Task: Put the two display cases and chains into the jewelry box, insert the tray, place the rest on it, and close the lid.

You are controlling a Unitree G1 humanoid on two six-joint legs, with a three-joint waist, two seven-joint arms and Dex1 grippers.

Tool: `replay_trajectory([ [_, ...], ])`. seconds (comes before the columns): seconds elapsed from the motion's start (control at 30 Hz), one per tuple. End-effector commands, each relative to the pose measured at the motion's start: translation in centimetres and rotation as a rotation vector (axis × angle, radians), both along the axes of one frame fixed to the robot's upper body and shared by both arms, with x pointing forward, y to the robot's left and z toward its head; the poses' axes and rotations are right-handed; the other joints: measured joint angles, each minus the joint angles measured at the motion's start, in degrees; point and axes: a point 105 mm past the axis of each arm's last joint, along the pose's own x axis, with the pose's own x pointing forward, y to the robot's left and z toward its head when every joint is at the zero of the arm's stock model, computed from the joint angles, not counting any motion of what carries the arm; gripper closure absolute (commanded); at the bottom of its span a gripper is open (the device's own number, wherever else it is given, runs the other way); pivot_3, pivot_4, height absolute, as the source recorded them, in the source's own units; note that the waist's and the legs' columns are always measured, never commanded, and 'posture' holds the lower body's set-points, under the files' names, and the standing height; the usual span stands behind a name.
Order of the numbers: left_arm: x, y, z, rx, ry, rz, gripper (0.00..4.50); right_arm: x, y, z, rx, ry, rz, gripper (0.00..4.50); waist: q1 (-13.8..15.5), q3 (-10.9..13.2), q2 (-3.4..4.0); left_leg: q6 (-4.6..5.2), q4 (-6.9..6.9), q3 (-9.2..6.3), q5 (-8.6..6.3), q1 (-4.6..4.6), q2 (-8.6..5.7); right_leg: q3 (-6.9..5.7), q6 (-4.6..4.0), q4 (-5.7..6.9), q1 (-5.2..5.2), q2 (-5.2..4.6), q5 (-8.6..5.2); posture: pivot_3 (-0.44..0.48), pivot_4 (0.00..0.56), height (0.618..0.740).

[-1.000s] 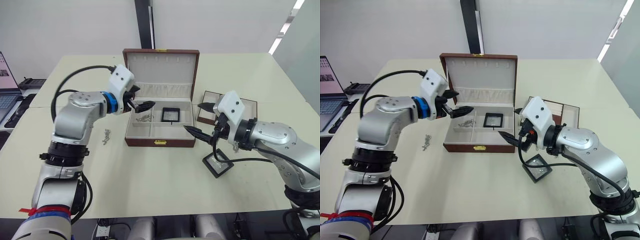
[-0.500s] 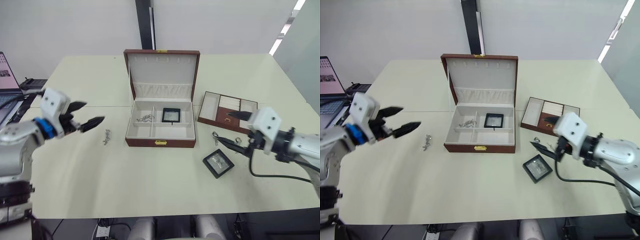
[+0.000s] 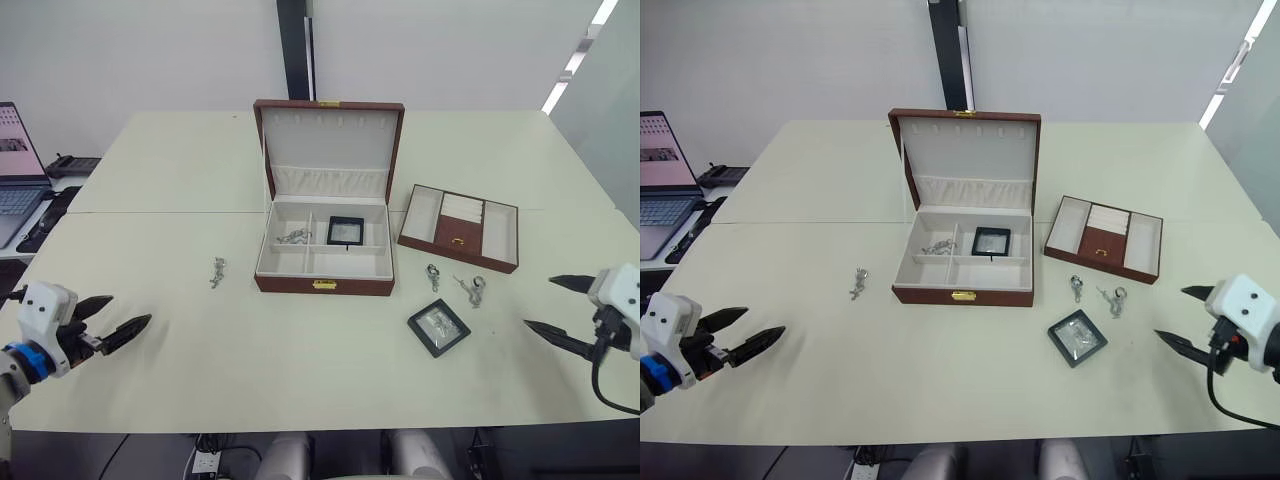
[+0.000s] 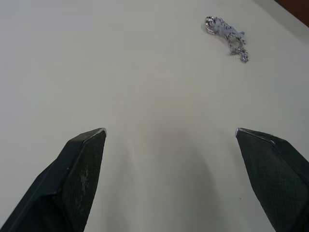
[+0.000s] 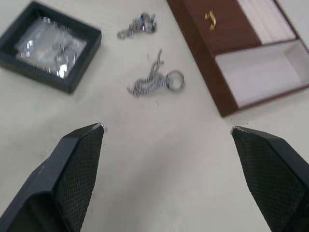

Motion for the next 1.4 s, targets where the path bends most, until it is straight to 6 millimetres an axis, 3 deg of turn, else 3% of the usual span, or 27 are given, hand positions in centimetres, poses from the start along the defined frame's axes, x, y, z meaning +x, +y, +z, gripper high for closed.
replay_trajectory([
  [0.03,-0.4,-0.3,0.9,-0.007,-0.040,-0.003,0.05,-0.1,-1.1,1.2,-0.044,-0.033,-0.009,0.00,0.01,0.00,0.05,0.00,0.00,0.00,0.00,0.01,0.00,0.01,0.00,0.01,0.01,0.00,0.00,0.000,0.150,0.740],
  [0.47,-0.7,-1.6,0.5,-0.026,-0.031,0.005,0.05,0.6,0.2,1.7,-0.043,-0.056,0.032,0.00,0.03,0.00,0.05,0.01,0.00,-0.01,-0.01,0.06,0.00,-0.03,-0.01,-0.01,0.11,0.00,-0.01,0.000,0.150,0.740],
  [0.6,-0.4,-1.9,0.6,-0.039,-0.056,0.026,0.05,1.5,2.9,2.8,0.009,-0.078,0.106,0.00,-0.06,0.01,0.07,0.01,0.00,-0.02,-0.01,0.07,0.02,-0.04,-0.01,-0.01,0.11,0.01,-0.01,0.000,0.150,0.740],
  [0.77,-0.6,-2.9,0.4,-0.065,-0.079,0.058,0.05,2.6,8.5,5.2,0.120,-0.095,0.287,0.00,-0.09,0.02,0.09,0.01,0.01,-0.09,-0.01,0.06,0.08,-0.04,-0.01,-0.02,0.11,-0.01,-0.01,0.000,0.150,0.740],
  [0.9,-1.3,-4.0,-0.1,-0.069,-0.071,0.057,0.05,3.2,14.2,7.8,0.249,-0.106,0.493,0.00,-0.07,0.04,0.12,0.00,0.01,-0.14,-0.01,0.06,0.10,0.00,-0.01,-0.06,0.09,-0.05,0.00,0.000,0.150,0.740],
  [1.07,-0.9,-5.0,0.4,-0.099,-0.106,0.090,0.05,3.8,18.9,10.0,0.368,-0.124,0.667,0.00,0.14,0.05,0.06,-0.01,0.00,-0.17,-0.01,0.01,0.10,-0.10,-0.01,-0.12,0.09,-0.04,0.00,0.000,0.150,0.740],
  [1.23,0.0,-6.6,1.3,-0.152,-0.164,0.127,0.05,3.9,21.5,10.0,0.427,-0.090,0.768,0.00,0.82,0.04,0.04,-0.17,0.03,-0.27,0.08,-0.04,0.07,-0.09,0.01,-0.13,0.07,-0.15,0.01,0.000,0.150,0.740],
  [1.4,1.7,-8.4,1.7,-0.173,-0.212,0.194,0.05,4.0,22.3,9.9,0.444,-0.101,0.782,0.00,1.08,0.04,0.04,-0.20,0.03,-0.25,0.09,-0.03,-0.01,-0.08,0.02,-0.11,0.05,-0.13,0.01,0.000,0.150,0.740],
])
